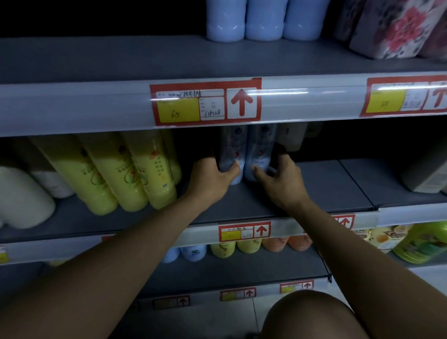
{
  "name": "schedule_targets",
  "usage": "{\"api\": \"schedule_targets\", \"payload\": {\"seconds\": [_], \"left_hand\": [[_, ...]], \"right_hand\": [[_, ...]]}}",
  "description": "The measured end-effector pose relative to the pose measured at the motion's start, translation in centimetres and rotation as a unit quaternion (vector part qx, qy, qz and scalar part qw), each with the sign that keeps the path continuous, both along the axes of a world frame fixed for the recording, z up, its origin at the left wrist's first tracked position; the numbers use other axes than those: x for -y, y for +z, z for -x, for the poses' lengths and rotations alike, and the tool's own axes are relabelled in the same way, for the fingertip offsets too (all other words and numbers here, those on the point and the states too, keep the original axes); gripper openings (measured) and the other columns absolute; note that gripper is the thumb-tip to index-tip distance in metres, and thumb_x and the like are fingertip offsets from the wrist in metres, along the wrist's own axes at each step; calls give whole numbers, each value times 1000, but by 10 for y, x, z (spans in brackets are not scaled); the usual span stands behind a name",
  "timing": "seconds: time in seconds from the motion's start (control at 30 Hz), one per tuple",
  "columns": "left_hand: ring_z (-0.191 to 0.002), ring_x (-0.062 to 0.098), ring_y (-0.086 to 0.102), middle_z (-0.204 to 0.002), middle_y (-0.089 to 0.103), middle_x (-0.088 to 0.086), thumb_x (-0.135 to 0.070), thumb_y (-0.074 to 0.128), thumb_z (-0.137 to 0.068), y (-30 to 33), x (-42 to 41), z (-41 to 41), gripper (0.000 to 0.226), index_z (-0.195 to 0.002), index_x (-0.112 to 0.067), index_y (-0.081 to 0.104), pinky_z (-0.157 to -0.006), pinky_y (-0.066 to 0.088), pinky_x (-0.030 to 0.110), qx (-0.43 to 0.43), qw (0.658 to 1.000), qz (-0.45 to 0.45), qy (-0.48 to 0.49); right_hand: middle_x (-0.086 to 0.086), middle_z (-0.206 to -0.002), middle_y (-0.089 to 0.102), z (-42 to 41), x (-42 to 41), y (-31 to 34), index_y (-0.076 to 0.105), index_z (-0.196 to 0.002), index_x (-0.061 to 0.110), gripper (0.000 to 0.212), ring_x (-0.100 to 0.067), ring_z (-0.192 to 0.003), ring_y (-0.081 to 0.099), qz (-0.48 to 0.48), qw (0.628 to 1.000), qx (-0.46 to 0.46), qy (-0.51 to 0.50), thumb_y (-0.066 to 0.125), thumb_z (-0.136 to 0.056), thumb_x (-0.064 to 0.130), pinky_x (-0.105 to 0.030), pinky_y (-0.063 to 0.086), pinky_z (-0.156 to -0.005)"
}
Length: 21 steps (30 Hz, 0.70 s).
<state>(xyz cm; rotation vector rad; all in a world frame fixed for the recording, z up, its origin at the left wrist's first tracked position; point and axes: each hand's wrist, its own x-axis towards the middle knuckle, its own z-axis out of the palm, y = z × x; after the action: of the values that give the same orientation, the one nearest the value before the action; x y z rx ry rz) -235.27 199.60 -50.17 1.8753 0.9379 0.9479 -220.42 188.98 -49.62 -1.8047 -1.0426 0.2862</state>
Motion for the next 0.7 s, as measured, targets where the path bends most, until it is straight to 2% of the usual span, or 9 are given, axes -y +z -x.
{"api": "schedule_targets", "payload": {"seconds": [0.07,0.1,0.2,0.4,0.5,0.63,0.7], "left_hand": [[-83,18,74,-87,76,0,-56,74,-76,0,0,2,57,-97,-4,75,-69,59,28,-51,998,-30,16],[-80,17,73,-85,74,-2,-56,77,-74,0,0,3,56,-95,-4,74,-65,58,27,-70,997,-38,25],[-90,18,76,-100,79,1,-68,72,-62,-1,-1,5,73,-106,-10,76,-76,64,41,-65,997,-32,37],[-94,19,77,-104,80,1,-67,73,-63,-3,0,2,72,-108,-11,78,-79,64,41,-66,996,-28,53],[-96,17,76,-107,79,1,-69,74,-61,-6,-2,3,75,-110,-11,77,-82,65,42,-60,997,-10,50],[-101,24,75,-109,78,8,-60,80,-55,-6,-4,8,75,-107,-6,74,-86,64,51,-86,995,31,42],[-110,29,73,-117,75,14,-52,86,-58,-3,-2,12,71,-106,-3,69,-88,63,52,-109,992,40,41]], "right_hand": [[3,-127,69,2,2,2,54,-140,14,61,-11,-116,63,16,1000,4,-7,82,-87,27,-13,45,-86],[5,-126,69,3,2,3,54,-141,16,64,-11,-116,63,18,1000,9,-8,84,-85,30,-16,45,-87],[-1,-128,72,0,1,2,57,-138,20,65,-22,-120,67,22,999,19,-18,86,-82,33,-29,52,-96],[-5,-127,72,-2,1,0,58,-136,20,64,-28,-119,67,45,998,45,-31,85,-81,38,-39,56,-99],[-11,-122,73,-4,-1,-4,63,-124,13,59,-33,-115,68,78,995,54,-42,86,-80,43,-48,57,-95],[-16,-126,70,-1,3,-2,58,-120,7,56,-39,-120,63,126,989,77,-14,84,-82,39,-45,53,-94],[-19,-127,68,2,7,2,53,-119,7,55,-42,-120,61,148,986,83,1,83,-84,37,-42,51,-90]]}}
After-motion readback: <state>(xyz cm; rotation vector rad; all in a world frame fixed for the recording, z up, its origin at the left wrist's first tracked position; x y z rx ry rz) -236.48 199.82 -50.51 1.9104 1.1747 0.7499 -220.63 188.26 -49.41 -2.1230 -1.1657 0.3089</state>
